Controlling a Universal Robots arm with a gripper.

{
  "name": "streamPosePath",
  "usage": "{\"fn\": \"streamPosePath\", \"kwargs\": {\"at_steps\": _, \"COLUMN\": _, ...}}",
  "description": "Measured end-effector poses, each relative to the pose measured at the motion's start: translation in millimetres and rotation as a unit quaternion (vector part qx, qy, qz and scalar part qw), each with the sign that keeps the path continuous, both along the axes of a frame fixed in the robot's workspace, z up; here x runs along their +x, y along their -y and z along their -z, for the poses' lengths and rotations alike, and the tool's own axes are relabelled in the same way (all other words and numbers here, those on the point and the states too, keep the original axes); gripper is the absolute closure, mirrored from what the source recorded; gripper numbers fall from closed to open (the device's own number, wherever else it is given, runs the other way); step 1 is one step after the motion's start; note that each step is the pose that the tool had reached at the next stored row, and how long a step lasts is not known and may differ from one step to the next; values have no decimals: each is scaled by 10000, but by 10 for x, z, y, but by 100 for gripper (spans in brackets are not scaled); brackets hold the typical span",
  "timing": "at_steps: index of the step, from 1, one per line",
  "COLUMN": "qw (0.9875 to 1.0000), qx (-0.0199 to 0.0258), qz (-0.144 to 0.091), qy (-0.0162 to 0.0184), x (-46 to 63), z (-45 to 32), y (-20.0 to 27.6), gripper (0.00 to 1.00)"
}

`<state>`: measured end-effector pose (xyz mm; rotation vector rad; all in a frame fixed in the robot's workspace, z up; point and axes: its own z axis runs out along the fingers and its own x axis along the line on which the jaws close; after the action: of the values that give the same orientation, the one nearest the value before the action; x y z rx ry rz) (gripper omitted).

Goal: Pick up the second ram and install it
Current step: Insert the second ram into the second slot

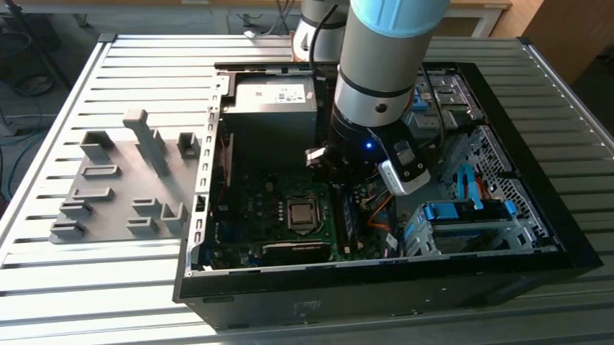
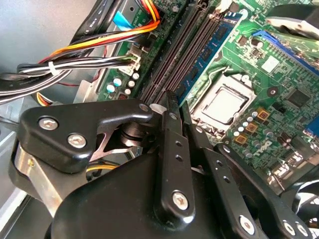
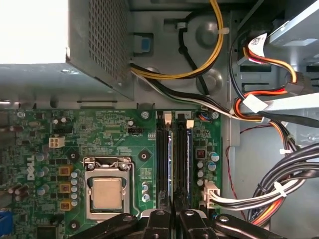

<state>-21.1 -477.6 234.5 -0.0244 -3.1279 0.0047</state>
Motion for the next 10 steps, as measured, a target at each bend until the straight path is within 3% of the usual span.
{"fn": "streamPosePath", "kwargs": {"at_steps": 10, "qw": 10000, "qx": 7, "qz": -24, "qy": -3, "x": 0, "z": 96, "y": 0, "gripper": 86}}
